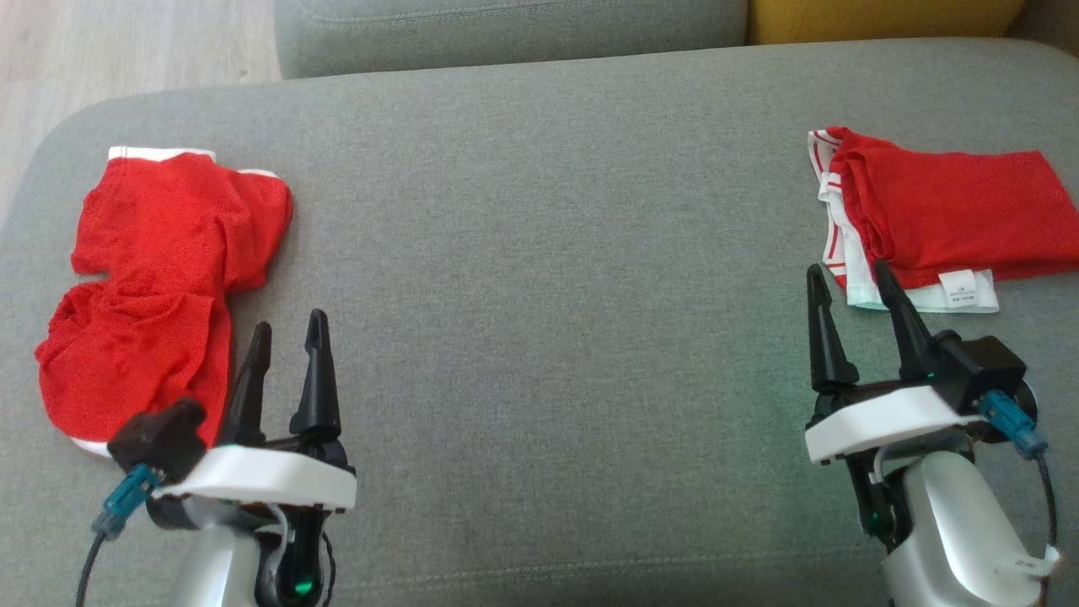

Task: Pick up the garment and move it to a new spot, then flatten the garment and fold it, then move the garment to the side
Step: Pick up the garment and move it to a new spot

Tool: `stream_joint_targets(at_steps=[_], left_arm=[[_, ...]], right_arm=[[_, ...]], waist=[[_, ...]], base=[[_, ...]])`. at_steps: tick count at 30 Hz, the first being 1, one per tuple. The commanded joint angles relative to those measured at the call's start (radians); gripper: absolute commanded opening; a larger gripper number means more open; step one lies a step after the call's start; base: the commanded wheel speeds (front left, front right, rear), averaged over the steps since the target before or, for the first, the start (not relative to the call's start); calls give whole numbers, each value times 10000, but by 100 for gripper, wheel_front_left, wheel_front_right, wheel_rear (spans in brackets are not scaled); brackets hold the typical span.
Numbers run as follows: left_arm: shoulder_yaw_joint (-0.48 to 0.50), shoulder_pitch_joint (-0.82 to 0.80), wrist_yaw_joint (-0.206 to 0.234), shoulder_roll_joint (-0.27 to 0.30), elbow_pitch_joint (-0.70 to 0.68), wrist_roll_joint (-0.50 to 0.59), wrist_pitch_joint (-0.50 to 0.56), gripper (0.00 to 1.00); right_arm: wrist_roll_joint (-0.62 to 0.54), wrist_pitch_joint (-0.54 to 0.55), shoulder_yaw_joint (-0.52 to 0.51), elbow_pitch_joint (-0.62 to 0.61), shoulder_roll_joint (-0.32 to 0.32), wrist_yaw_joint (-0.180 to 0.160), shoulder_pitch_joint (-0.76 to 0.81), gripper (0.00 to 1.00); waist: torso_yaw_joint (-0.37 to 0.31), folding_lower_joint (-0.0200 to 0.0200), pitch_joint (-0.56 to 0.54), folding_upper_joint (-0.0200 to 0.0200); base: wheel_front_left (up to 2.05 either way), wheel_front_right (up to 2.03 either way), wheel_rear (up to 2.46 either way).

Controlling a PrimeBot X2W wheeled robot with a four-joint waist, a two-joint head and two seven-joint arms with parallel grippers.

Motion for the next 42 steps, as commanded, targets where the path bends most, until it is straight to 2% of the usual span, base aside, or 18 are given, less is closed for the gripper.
stream_joint_targets(at_steps=[1, 9, 19, 31, 37, 42], left_arm=[[349, -310, 67, 80, -376, 92, -51, 100], [346, -377, 69, 80, -406, 81, -51, 100], [558, -476, 128, 80, -599, 80, -51, 100], [592, -491, 326, 80, -955, -174, -51, 100], [725, -359, 453, 80, -1089, -212, -51, 100], [774, -275, 489, 80, -1144, -273, -51, 100]], right_arm=[[-92, -143, 208, -255, 98, 65, -262, 100], [-39, -171, 183, -203, 136, 65, -315, 100], [51, -136, 659, -268, 28, 65, -522, 100], [376, 182, 1579, -474, -326, 65, -664, 100], [471, 261, 1760, -471, -390, 65, -669, 100], [503, 288, 1846, -449, -386, 65, -609, 100]], waist=[[4, 1, 8, -1], [218, 1, 79, -1], [1115, 1, 201, -1], [3203, 1, 536, -1], [3845, 1, 524, -1], [4116, 1, 508, -1]], base=[[0, 0, 0], [0, 0, 0], [0, 0, 0], [0, 0, 0], [0, 0, 0], [0, 0, 0]])
